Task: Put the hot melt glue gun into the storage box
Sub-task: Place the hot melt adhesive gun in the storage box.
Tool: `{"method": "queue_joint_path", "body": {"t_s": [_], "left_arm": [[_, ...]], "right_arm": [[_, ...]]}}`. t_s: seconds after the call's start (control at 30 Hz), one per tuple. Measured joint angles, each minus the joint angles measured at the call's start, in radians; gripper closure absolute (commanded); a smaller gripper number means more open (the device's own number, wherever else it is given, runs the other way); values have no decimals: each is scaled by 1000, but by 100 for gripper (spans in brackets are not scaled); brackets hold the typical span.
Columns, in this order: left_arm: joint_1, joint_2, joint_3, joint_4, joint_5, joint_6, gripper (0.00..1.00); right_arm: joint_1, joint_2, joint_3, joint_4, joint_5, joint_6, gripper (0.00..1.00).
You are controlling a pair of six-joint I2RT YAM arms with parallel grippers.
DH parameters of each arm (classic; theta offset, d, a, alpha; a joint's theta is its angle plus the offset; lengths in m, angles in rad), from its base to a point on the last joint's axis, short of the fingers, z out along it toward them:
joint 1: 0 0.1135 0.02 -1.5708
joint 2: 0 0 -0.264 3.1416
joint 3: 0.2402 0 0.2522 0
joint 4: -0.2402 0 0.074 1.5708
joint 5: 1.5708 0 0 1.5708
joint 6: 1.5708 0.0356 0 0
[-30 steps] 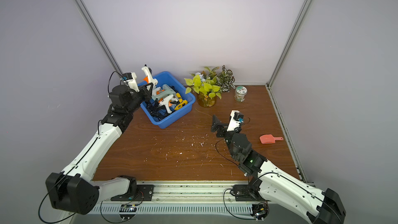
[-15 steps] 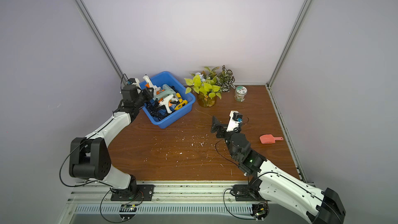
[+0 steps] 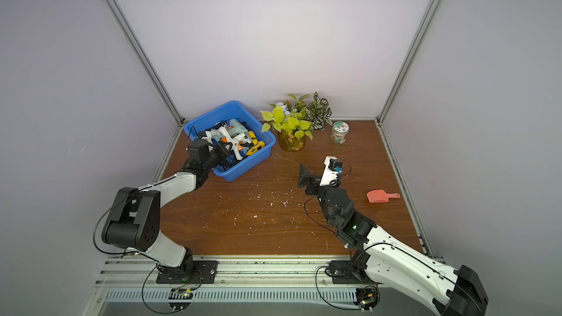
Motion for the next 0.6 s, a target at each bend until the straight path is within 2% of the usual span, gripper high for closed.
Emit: {"method": "queue_joint_path", "body": {"t_s": [0.27, 0.33, 0.6], "left_arm": [[-22, 8, -45, 44, 46, -25, 56], [-22, 8, -50, 48, 46, -24, 48], [-23, -1, -49, 13, 9, 19, 28]], "right_arm": [[0, 0, 0, 1, 0, 4, 0], [0, 2, 0, 1, 0, 4, 0], [0, 2, 0, 2, 0, 5, 0]]}}
